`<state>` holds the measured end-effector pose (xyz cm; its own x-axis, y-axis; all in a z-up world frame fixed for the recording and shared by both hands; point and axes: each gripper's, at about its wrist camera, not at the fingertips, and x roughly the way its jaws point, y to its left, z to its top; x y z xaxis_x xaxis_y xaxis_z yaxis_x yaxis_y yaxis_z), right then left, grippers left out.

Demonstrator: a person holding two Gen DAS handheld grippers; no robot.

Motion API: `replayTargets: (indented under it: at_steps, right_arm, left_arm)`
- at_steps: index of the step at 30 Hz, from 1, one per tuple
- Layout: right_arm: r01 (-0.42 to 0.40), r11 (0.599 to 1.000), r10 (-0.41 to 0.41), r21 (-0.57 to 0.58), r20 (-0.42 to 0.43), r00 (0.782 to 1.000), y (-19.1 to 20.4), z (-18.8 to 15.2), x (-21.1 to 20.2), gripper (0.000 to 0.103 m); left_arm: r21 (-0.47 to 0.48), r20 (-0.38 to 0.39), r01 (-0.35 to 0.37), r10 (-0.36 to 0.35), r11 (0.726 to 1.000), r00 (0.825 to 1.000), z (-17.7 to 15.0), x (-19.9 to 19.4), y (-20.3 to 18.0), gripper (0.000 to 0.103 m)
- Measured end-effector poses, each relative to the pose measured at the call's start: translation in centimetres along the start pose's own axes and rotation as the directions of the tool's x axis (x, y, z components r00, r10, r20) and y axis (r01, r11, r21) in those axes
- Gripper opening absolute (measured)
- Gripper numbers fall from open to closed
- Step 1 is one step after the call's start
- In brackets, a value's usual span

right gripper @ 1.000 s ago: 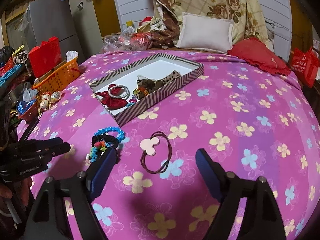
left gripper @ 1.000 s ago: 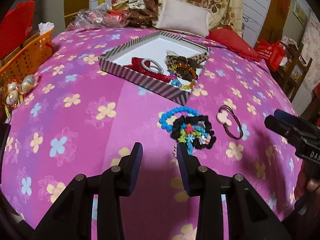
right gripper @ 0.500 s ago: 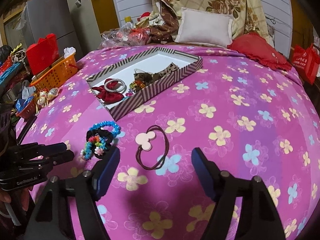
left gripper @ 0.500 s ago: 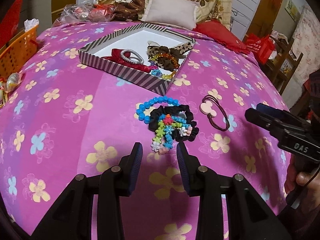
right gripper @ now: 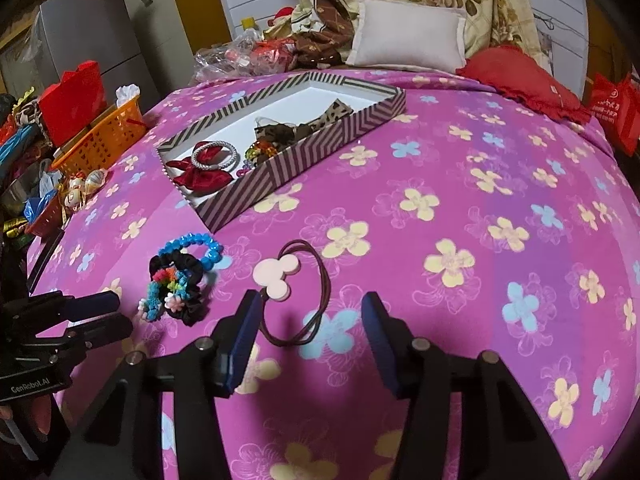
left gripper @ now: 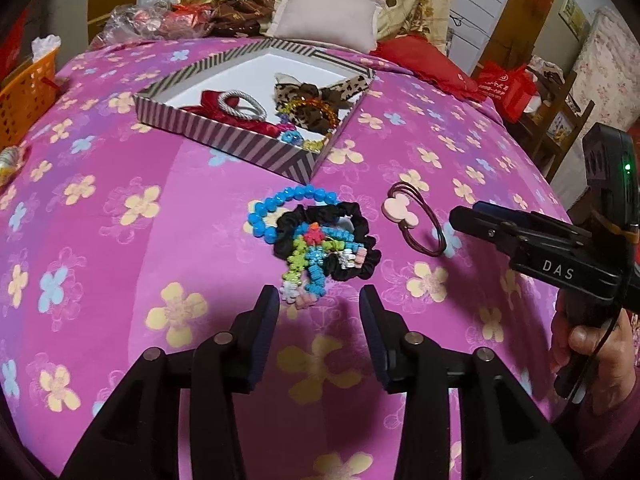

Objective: Organize jewelry
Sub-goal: 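Grasp the multicolour beaded bracelet with the left gripper while the right grasps the pink hair tie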

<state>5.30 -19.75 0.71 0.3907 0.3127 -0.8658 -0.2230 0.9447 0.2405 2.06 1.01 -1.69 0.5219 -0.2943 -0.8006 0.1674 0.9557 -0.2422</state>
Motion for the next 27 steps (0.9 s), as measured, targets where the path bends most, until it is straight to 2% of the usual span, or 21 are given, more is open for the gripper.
replayTargets:
  at_steps: [3,12,20,25,27]
  right_arm:
    - [-0.007,1.0,0.007,0.006,-0.003,1.0,-0.2,0.0,0.2,0.055]
    - [-0.008,1.0,0.008,0.001,-0.011,1.0,-0.3,0.9,1.5,0.055]
    - [0.008,0.998,-0.011,-0.061,-0.039,0.999,0.5,2.4,4.4,0.054]
    - [-0.007,0.996,0.004,-0.091,-0.037,0.999,0.5,2.7,5.5,0.032]
    - [-0.012,0.995,0.009,-0.099,-0.028,1.0,0.6,2.7,5.5,0.015]
  left_arm:
    - [0.002,-0.011,0.012,-0.011,1.0,1.0,0.0,0.6,-0.2,0.031]
    - [-0.003,-0.023,-0.019,0.019,1.0,1.0,0.5,2.1,0.2,0.031]
    - [0.009,-0.02,-0.027,0.027,1.0,0.999,0.4,2.4,0.1,0.031]
    - [0.002,-0.018,-0.015,0.015,1.0,1.0,0.5,2.4,0.2,0.031]
    - [0.009,-0.015,-0.015,0.016,1.0,1.0,0.5,2.4,0.2,0.026]
